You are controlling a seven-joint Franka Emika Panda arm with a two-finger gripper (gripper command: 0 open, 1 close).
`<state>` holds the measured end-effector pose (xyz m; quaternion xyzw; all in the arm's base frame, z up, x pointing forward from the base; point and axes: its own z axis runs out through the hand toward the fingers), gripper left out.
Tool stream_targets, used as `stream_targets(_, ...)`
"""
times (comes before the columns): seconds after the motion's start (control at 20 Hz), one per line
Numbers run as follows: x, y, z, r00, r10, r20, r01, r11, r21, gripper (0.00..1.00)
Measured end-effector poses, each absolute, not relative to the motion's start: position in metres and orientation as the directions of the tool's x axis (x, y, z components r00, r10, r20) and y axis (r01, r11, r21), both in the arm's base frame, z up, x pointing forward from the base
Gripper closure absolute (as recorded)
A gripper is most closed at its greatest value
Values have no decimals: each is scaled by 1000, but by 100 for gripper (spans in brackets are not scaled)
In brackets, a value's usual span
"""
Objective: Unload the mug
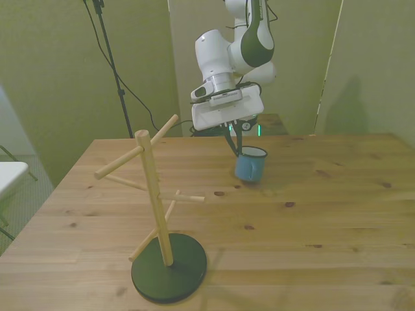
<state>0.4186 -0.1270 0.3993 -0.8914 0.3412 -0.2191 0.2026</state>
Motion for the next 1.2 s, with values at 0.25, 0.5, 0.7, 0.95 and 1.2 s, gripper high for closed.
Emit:
stream_targets(0.25, 423, -125, 392, 697, -689, 201, -540, -688, -485, 100)
stream_targets(0.5, 433, -127, 390, 700, -688, 193, -561, -696, -449, 0)
stream_targets(0.7, 436, -129, 392, 700, -686, 198, -564, -701, -438, 0)
stream_targets(0.95, 437, -131, 393, 696, -690, 198, -571, -699, -430, 0)
stream_targets(1.2, 439, -132, 394, 694, -692, 200, -575, -699, -425, 0)
